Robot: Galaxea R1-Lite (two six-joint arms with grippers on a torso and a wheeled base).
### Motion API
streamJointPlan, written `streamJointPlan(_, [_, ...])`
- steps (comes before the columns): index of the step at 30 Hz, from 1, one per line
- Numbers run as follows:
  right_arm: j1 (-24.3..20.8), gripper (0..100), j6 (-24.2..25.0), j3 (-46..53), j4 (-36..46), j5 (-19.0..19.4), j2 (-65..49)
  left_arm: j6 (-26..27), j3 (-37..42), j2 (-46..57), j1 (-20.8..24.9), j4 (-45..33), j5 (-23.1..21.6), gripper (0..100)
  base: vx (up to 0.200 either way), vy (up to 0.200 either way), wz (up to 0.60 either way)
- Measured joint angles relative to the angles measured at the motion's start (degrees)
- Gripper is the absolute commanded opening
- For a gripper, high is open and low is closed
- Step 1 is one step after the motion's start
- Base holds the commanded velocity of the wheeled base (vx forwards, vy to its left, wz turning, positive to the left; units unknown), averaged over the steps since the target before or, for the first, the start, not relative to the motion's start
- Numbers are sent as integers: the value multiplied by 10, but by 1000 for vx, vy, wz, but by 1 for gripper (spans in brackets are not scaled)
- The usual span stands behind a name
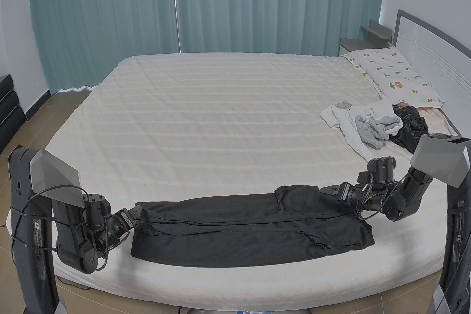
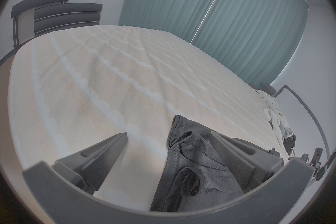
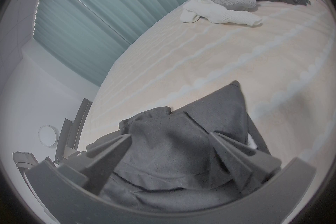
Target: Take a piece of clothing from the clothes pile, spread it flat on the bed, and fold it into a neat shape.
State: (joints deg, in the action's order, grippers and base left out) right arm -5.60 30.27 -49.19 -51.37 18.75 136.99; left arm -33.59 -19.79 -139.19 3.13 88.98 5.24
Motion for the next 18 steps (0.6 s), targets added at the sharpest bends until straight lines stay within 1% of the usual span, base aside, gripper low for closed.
streamJointPlan(3, [-2,100,0,-20,2,1,14,0,0,0,0,0,0,100,0,0,0])
streamJointPlan(4, [-2,0,0,-25,3,1,18,0,0,-1,0,0,0,100,0,0,0])
streamJointPlan(10, [-6,0,1,-38,4,2,36,0,-1,-2,0,0,0,100,0,0,0])
streamJointPlan(18, [-2,0,11,-18,-5,12,36,0,-1,-3,0,0,0,100,0,0,0])
